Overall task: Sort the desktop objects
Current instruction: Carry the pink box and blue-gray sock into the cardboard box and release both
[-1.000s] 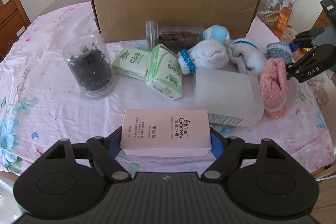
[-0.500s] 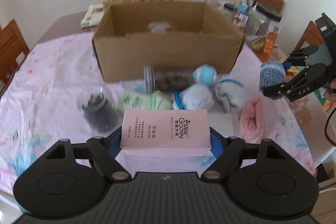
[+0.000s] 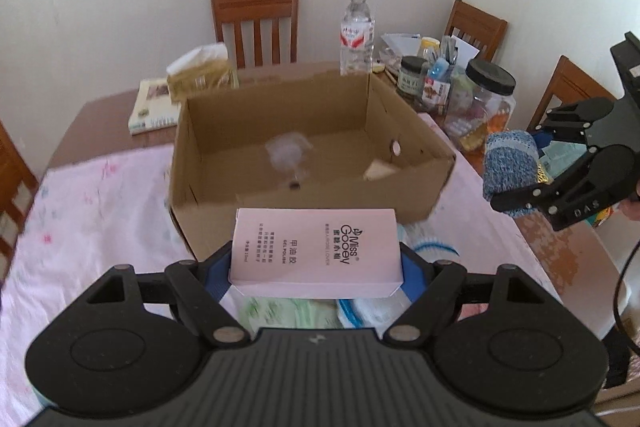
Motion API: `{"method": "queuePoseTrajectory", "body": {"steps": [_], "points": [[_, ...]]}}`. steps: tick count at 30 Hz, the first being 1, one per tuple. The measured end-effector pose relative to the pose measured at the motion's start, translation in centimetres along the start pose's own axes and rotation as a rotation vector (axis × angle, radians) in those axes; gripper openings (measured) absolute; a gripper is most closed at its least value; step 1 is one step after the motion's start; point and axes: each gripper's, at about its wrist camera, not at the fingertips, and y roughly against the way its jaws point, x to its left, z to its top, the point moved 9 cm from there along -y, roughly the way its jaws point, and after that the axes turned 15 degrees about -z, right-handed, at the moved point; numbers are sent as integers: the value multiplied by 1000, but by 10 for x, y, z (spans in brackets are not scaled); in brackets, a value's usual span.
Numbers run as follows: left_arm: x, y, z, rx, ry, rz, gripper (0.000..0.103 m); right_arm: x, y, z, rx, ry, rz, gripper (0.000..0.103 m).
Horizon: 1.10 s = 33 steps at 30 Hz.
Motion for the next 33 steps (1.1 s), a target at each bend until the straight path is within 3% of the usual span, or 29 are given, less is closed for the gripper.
{"method": "queuePoseTrajectory", "body": {"steps": [9,13,20,28,33], "points": [[24,-15,43,-12,-77,-20,80,10,0,42,-51,32,-19,79],[40,-36,56,34,-113,0,80,13,-7,62,-68,37,-37,79],[73,-63,71,49,-82,10,80,14,-24,91,-69,46,-90,79],[89,-80,77,63,-93,10,81,12,-46,105,-29,-6,-74,79],[99,-89,78,60,-82,14,88,17,-55,111,-24,-12,-73,84]]}}
